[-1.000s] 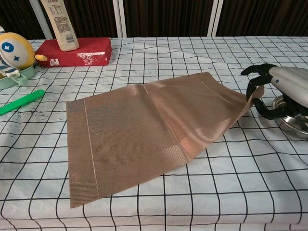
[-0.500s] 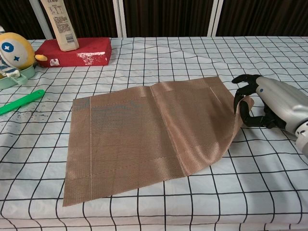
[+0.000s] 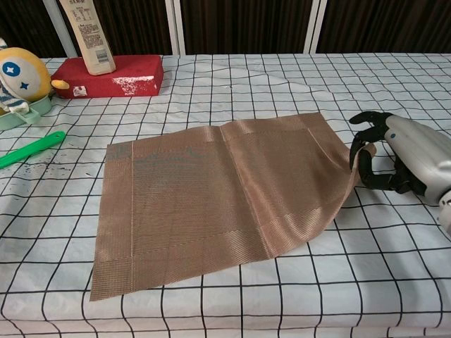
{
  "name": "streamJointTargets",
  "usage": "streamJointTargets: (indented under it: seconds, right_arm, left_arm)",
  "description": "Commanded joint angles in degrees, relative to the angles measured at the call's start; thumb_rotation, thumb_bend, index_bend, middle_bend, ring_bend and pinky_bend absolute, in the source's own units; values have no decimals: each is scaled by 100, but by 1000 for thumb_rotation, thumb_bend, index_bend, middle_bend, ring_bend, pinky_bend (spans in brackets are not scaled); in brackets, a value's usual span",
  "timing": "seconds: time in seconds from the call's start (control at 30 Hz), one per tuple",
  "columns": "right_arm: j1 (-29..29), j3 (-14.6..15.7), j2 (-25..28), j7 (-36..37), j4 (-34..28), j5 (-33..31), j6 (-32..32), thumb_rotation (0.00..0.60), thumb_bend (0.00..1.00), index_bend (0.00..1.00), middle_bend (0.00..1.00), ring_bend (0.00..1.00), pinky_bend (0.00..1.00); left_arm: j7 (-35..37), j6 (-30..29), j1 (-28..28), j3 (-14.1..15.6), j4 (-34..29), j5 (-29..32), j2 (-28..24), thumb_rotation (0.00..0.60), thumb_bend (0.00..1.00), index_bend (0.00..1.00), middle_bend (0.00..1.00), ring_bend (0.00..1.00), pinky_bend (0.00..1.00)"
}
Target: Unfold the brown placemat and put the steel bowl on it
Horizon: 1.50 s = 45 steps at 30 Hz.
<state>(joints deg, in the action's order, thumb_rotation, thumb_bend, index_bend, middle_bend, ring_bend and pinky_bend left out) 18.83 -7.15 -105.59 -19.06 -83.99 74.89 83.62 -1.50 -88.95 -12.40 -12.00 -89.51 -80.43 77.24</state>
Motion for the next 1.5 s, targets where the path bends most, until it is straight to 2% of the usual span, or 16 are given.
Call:
streamJointTargets:
  seconds: [0.03,0.43,0.9,1.1,1.5]
  right_arm:
    - [-91,87,18,63,-48,65,57,600,583,641,127,63,161]
    - [-369,440,-10,136,3,344,118,600,583,644,127,63,161]
    - [-612,692,-20,70,-56,576,163,600,585,651,128,63,161]
    - [-692,760,-64,18,-57,632,152,600,588,654,128,63,161]
    - [-790,702,-67,-13,-53,713,56,600,588,653,128,63,161]
  left_arm:
    - [-2,0,0,4,-2,-8,1,600,24,128,56,13,13]
    - [8,-9,5,15,4,-34,-3,600,24,128,56,13,13]
    - [11,10,0,31,3,-51,-9,600,23,128,56,13,13]
    - [22,12,1,29,3,-49,-14,600,24,128,56,13,13]
    - [35,22,2,30,6,-47,-26,600,23,128,56,13,12]
